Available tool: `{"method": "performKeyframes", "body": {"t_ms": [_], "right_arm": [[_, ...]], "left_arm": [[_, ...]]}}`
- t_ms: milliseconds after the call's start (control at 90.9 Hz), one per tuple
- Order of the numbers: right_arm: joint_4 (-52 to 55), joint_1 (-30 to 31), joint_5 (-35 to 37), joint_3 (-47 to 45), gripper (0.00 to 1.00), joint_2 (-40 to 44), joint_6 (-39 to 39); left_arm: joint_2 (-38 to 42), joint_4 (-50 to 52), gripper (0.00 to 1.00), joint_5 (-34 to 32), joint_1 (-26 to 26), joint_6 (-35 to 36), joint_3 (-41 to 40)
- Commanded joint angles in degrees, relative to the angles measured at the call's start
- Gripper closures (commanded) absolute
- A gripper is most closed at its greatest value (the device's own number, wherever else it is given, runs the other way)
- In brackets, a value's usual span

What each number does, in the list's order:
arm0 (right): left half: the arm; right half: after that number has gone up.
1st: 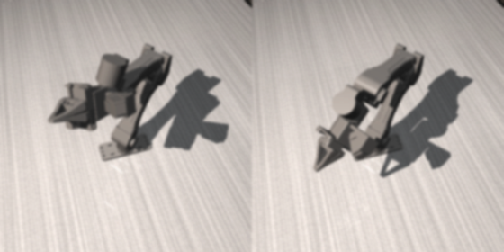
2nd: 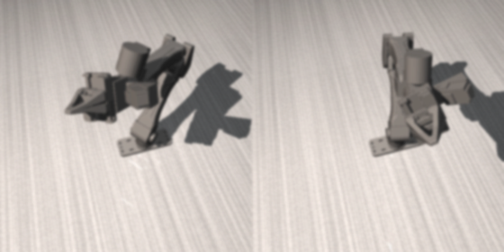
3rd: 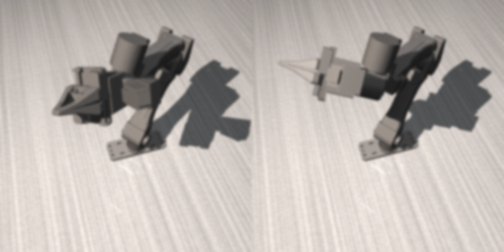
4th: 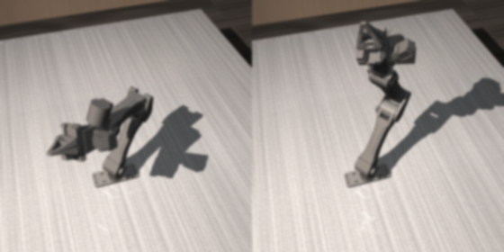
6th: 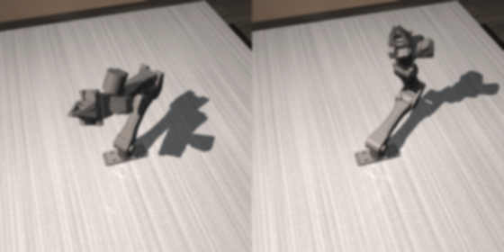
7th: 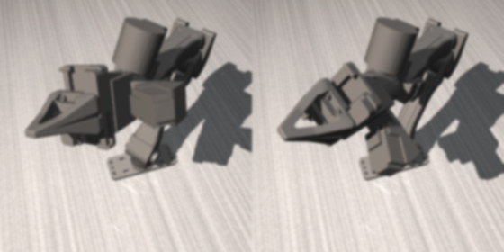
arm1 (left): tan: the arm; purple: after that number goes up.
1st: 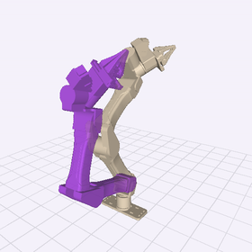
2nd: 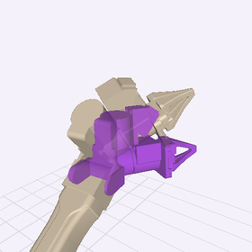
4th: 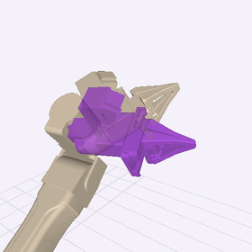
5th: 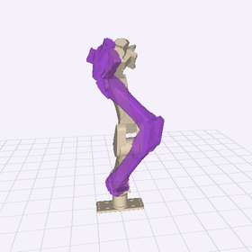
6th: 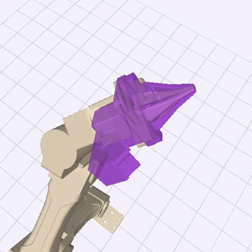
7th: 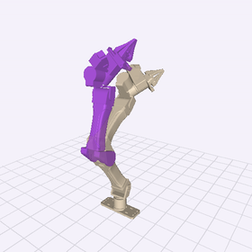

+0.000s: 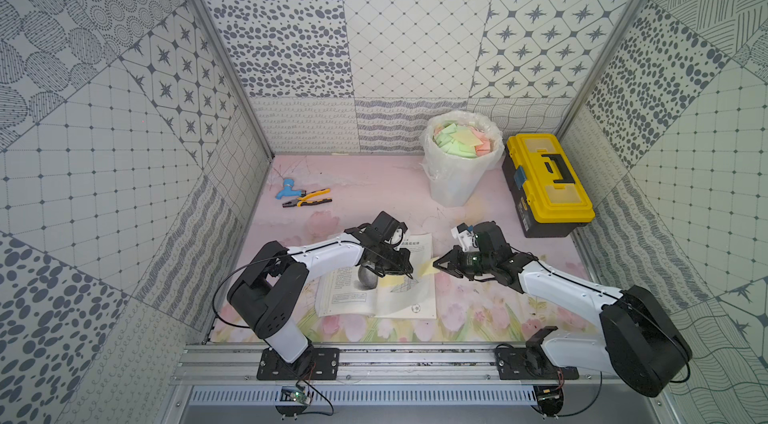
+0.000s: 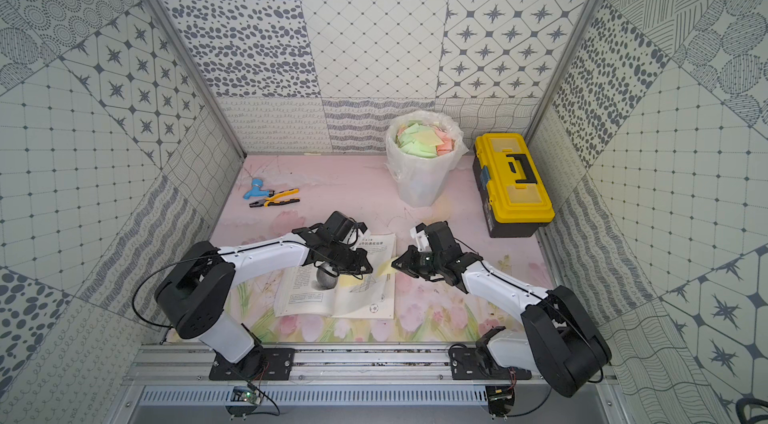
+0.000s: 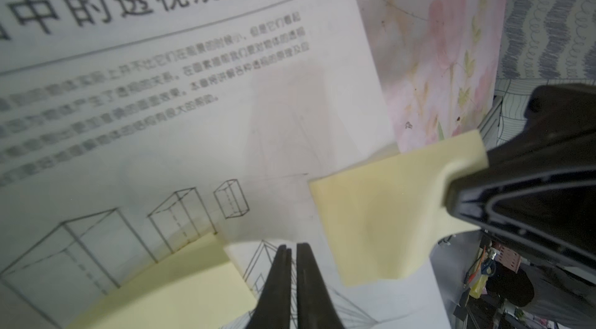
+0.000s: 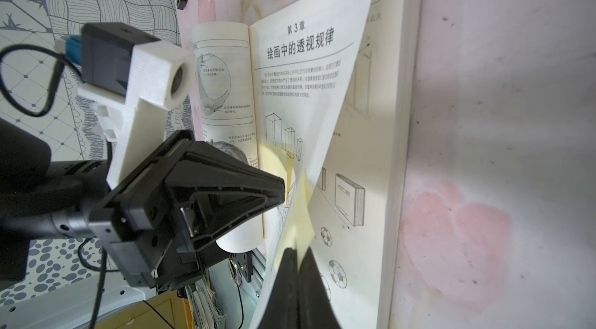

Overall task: Peel off the used sticky note
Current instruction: Tear off the note from the book.

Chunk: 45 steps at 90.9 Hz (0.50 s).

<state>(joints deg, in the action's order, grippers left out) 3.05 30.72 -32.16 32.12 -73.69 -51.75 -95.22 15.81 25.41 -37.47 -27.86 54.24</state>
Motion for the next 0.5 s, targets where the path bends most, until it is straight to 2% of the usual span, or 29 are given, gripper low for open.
{"method": "performKeyframes", "body": {"t_ms": [0, 484], "right_arm": [[0.21, -0.31, 2.67, -0.39, 0.96, -1.7, 0.1], [10.31, -0.23, 4.83, 1.74, 0.94, -1.33, 4.15]], "left_arm": [[-1.91, -1.99, 0.92, 9.01, -1.76, 4.9, 1.23], [-4.62, 1.84, 0.97, 5.83, -4.0, 7.72, 2.02]]}}
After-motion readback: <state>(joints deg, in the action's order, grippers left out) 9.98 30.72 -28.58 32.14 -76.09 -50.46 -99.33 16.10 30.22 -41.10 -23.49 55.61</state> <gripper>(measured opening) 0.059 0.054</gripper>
